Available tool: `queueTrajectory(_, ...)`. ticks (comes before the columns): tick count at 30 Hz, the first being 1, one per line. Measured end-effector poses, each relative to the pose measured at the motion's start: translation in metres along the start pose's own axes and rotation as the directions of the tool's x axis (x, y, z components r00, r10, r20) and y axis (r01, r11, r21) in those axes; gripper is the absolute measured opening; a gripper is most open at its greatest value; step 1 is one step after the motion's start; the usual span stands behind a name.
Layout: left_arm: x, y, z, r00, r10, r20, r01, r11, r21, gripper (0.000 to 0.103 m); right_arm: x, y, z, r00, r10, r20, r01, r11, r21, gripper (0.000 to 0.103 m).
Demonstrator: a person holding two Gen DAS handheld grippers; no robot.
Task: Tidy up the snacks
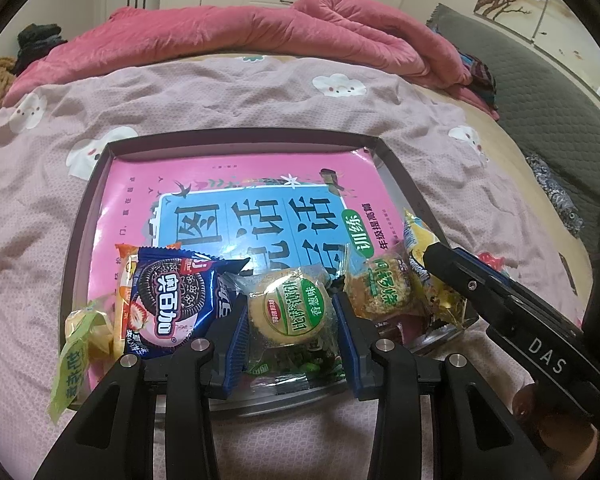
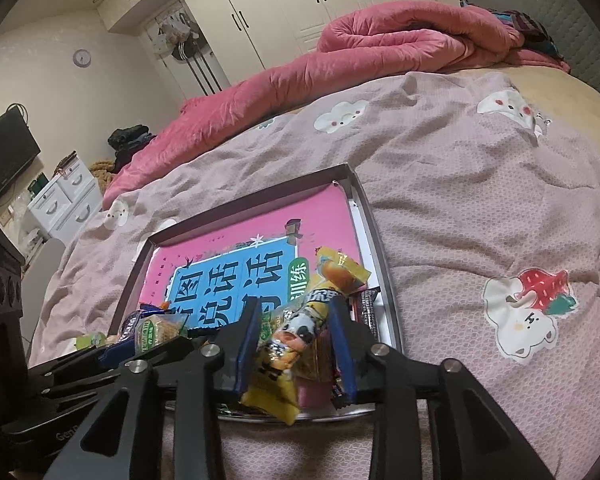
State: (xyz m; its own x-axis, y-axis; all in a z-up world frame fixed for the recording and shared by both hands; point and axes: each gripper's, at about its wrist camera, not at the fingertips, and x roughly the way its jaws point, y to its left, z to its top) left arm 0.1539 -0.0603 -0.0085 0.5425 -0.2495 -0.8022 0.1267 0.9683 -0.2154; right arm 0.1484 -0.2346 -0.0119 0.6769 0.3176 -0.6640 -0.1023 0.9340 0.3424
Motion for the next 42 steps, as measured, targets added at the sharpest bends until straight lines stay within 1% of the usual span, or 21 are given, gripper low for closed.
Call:
queueTrajectory(14,0.0,0.0,0.001,1.0,0.004,0.0,-0.004,1.0,-0.003,0.042,-0.011,-0.003,-0.002,1.0,-0.018,0.014,0.018,1.0,-0.012,0.039)
queueTrajectory(18,0.001,0.0,0.002,1.0,0.009,-0.001,-0.009,1.0,-0.003,0.043,-0.017,-0.004,-0.004,1.0,-0.025,0.018,0.026,0.999,-0.028,0.042)
queueTrajectory(20,-0.001,-0.001,0.002,1.0,0.008,0.005,-0.008,1.0,-0.002,0.047,-0.021,-0.002,-0.005,0.999,-0.032,0.027,0.033,0.999,-0.041,0.043)
queueTrajectory(22,-0.005,-0.003,0.002,1.0,0.0,0.021,0.0,1.0,0.002,0.053,-0.025,0.001,-0.006,0.999,-0.039,0.036,0.041,0.997,-0.064,0.045)
queueTrajectory(24,-0.01,-0.005,0.004,0.999,0.007,0.035,-0.007,1.0,0.007,0.057,-0.029,0.004,-0.006,0.998,-0.045,0.044,0.048,0.995,-0.083,0.048)
queueTrajectory(27,-0.018,-0.006,0.005,0.999,0.007,0.053,-0.007,1.0,0.005,0.059,-0.034,0.01,-0.006,0.997,-0.054,0.054,0.06,0.992,-0.111,0.048)
queueTrajectory(28,-0.02,-0.006,0.006,0.998,0.007,0.059,-0.007,1.0,0.002,0.061,-0.036,0.011,-0.006,0.997,-0.058,0.058,0.065,0.991,-0.12,0.049)
queueTrajectory(31,-0.032,-0.004,0.008,0.996,0.009,0.089,-0.009,1.0,-0.005,0.068,-0.044,0.016,-0.008,0.995,-0.068,0.074,0.078,0.987,-0.138,0.057)
queueTrajectory(34,-0.044,-0.002,0.009,0.993,0.015,0.115,-0.014,1.0,-0.006,0.071,-0.05,0.02,-0.01,0.994,-0.072,0.086,0.084,0.984,-0.154,0.058)
queueTrajectory(37,-0.059,0.001,0.007,0.991,0.025,0.135,-0.023,1.0,-0.011,0.072,-0.058,0.027,-0.013,0.992,-0.082,0.1,0.099,0.978,-0.182,0.062)
queueTrajectory(42,-0.077,0.006,-0.003,0.989,0.046,0.139,-0.044,0.999,-0.013,0.073,-0.073,0.041,-0.019,0.987,-0.096,0.13,0.125,0.964,-0.233,0.066)
